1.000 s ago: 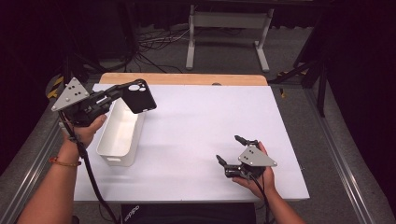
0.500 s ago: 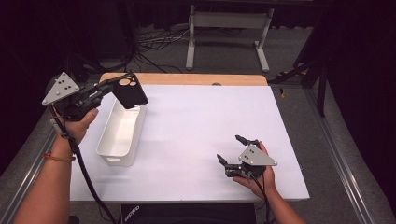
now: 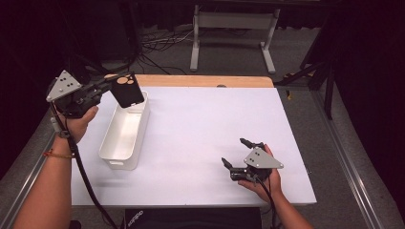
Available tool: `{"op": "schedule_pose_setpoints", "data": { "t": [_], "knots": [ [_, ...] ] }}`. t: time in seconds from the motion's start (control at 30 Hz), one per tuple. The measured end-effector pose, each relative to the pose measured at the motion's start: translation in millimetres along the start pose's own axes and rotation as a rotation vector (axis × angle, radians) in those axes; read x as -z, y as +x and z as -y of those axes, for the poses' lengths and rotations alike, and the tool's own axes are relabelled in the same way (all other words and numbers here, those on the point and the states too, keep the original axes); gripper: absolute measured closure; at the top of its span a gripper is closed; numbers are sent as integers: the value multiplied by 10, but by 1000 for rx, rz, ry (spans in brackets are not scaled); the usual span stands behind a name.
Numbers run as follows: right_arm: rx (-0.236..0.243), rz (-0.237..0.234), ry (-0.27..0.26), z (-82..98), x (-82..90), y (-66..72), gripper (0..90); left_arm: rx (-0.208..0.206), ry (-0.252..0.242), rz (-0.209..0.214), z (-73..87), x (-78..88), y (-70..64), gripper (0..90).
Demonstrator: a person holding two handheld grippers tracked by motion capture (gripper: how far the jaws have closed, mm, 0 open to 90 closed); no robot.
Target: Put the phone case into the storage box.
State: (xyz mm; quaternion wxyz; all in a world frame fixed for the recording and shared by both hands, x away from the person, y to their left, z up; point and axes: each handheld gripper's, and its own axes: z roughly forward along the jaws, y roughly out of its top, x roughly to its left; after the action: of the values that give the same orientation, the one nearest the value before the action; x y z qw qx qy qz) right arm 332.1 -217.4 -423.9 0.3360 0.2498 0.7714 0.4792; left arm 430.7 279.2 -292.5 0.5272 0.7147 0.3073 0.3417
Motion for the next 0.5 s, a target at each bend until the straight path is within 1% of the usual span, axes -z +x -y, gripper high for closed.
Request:
{"op": "schedule_pose_setpoints", "data": {
  "t": [0.07, 0.1, 0.13, 0.17, 0.23, 0.33, 0.37, 0.43, 0.47, 0.5],
  "knots": [
    [3, -4, -2, -1, -9, 6, 130, -1, 7, 2, 18, -36, 25, 829],
    [2, -3, -2, 0, -11, 6, 130, -9, 24, 6, 40, -82, 46, 829],
    [2, -3, -2, 0, -11, 6, 130, -9, 24, 6, 40, -82, 46, 828],
    [0, -2, -2, 2, -12, 4, 130, -13, 33, -5, 61, -109, 52, 828],
    [1, -2, 3, 6, -15, -2, 130, -14, 42, -6, 93, -136, 64, 829],
    [-6, -4, 3, 11, -23, -9, 130, 1, 53, -18, 161, -187, 103, 829],
    [-6, -5, 5, 11, -27, -6, 130, 13, 60, -17, 185, -206, 121, 829],
    [-3, -5, 6, 10, -35, 6, 130, 15, 63, -17, 208, -222, 143, 829],
    [0, -8, 7, 9, -39, 10, 130, 27, 63, -18, 232, -252, 157, 829],
    [0, -8, 7, 9, -39, 10, 130, 28, 71, -19, 246, -273, 165, 829]
  ]
}}
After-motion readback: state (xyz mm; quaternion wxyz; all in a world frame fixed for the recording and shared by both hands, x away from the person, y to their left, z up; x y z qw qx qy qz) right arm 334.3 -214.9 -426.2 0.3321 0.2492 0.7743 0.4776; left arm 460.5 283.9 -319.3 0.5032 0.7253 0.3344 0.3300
